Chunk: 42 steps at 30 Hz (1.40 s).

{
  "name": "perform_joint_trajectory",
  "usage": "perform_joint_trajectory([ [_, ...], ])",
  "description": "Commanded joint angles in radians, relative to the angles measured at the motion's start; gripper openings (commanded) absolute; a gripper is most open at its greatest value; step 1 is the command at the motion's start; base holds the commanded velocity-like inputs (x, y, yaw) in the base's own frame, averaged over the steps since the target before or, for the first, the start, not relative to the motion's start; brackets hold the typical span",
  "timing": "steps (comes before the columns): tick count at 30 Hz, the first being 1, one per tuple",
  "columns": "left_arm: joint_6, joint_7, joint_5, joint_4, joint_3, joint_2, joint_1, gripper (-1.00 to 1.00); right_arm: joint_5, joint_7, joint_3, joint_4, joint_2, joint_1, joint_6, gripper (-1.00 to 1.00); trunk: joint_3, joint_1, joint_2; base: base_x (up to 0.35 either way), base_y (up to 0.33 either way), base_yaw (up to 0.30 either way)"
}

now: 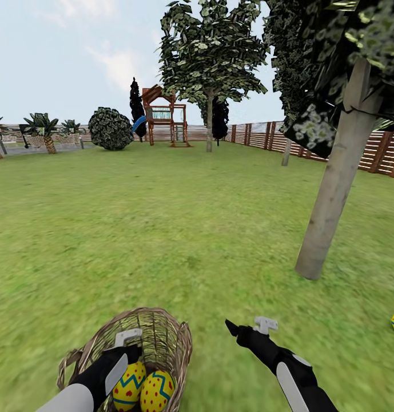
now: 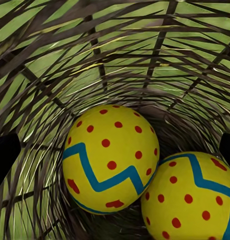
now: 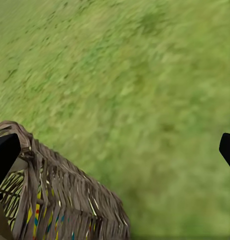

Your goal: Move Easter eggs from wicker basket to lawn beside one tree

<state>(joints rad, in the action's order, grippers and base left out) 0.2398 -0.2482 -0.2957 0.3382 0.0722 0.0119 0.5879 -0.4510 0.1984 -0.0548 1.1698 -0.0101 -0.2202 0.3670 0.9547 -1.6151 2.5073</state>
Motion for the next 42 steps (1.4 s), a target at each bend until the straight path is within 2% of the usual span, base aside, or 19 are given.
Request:
perform_joint_trajectory([
  [1, 0.005, -0.008, -0.010, 0.002, 0.008, -0.001, 0.000, 1.00, -0.006, 0.001, 0.001, 0.001, 0.000, 0.000, 0.005, 1.00, 0.001, 0.000, 0.000, 0.000, 0.000, 0.000],
  [9, 0.004, -0.008, -0.010, 0.002, 0.008, -0.001, 0.001, 1.00, -0.006, 0.001, 0.001, -0.001, 0.000, 0.000, 0.004, 1.00, 0.001, 0.000, 0.000, 0.000, 0.000, 0.000],
  [19, 0.061, -0.010, -0.014, 0.007, 0.000, -0.007, 0.013, 1.00, -0.005, 0.001, 0.002, -0.007, -0.001, -0.001, 0.015, 1.00, 0.001, 0.000, 0.000, 0.000, 0.000, 0.000],
  [20, 0.135, -0.010, -0.014, 0.008, 0.000, -0.006, 0.015, 1.00, -0.005, 0.001, 0.002, -0.007, -0.001, -0.001, 0.016, 1.00, 0.001, 0.000, 0.000, 0.000, 0.000, 0.000],
  [34, 0.312, -0.016, -0.021, 0.011, -0.002, -0.006, 0.075, 1.00, -0.006, 0.001, 0.003, -0.007, -0.001, -0.001, 0.016, 1.00, 0.001, 0.000, 0.000, 0.000, 0.000, 0.000],
  [42, 0.369, -0.021, -0.021, 0.005, -0.003, -0.006, 0.115, 1.00, -0.005, 0.001, 0.002, -0.007, -0.001, -0.001, 0.016, 1.00, 0.001, 0.000, 0.000, 0.000, 0.000, 0.000],
])
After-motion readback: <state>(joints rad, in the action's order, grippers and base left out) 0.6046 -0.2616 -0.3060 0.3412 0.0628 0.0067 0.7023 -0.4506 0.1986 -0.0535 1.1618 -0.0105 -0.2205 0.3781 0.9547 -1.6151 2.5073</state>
